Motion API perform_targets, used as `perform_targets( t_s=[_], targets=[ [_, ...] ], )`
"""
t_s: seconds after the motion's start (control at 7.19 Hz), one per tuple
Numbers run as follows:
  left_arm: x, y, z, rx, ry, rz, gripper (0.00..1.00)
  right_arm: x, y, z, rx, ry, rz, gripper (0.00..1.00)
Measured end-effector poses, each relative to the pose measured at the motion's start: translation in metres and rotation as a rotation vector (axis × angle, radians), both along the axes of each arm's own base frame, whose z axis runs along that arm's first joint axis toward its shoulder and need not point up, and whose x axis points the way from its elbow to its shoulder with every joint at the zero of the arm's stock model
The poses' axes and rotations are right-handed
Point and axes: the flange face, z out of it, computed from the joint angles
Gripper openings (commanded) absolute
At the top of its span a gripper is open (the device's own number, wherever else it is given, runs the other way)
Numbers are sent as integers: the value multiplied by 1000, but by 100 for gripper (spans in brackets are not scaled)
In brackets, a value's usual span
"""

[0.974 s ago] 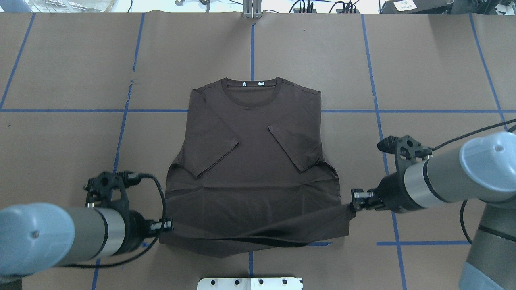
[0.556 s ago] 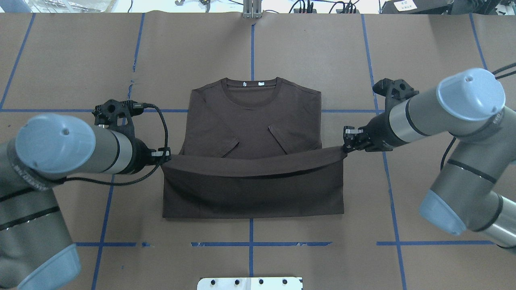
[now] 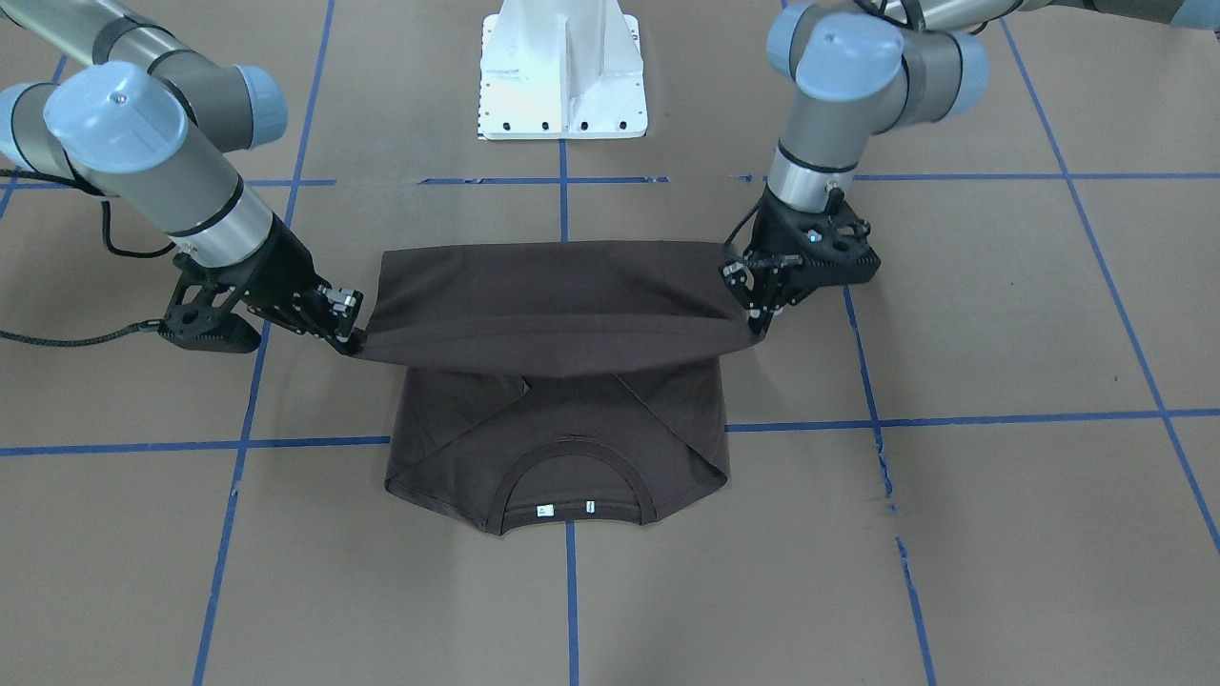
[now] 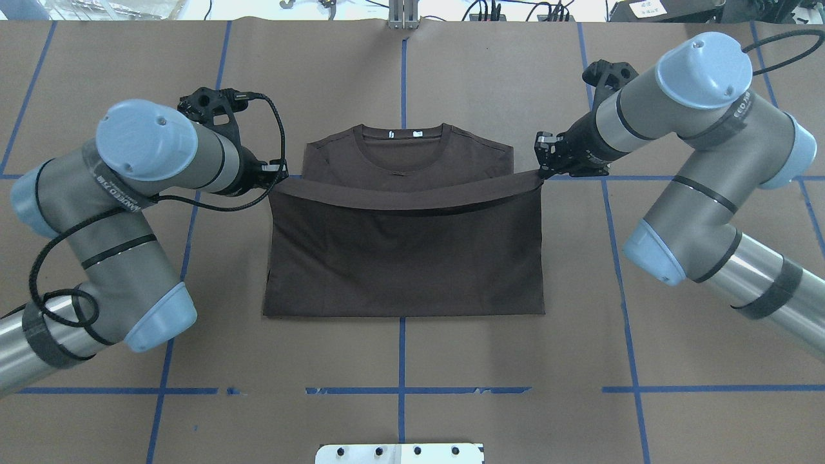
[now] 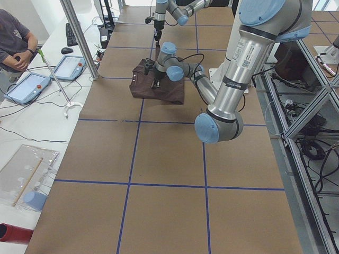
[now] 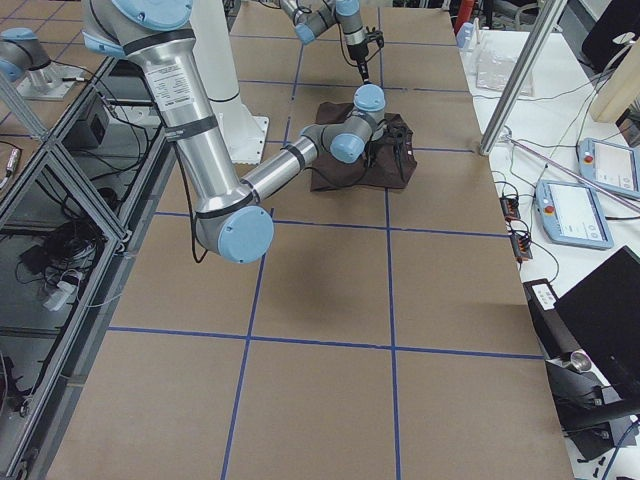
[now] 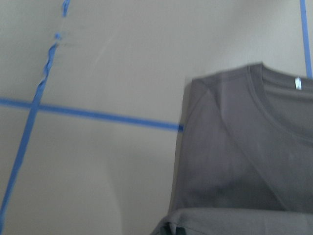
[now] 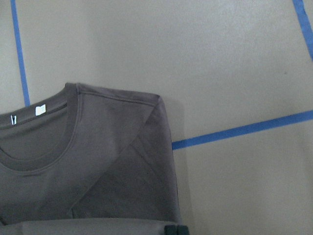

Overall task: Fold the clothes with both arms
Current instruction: 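Lay the hem down near the collar with both grippers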

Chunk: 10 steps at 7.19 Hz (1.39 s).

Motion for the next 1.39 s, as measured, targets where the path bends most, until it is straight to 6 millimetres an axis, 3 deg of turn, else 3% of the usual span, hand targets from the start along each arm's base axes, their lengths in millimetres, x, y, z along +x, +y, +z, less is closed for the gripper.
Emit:
perform_targets(
  t_s=[0.14,0.42,0.7,0.97,1.39],
  targets=[
    [4,-25,17,4,3,-25,0,-4,-20,4,-14,15,13,0],
    [7,-50,33,7,5,-50,0,-10,-49,13,-36,43,30,0],
    [12,-57,29,10,9,-54,0,-8,-64,11,-39,50,43,0],
    [14,-60,21,14,17,-57,0,-23,-85,-3,-40,53,45,0],
    [19,-69,17,7,17,-67,0,-43,-111,-6,-60,76,44,0]
  ],
)
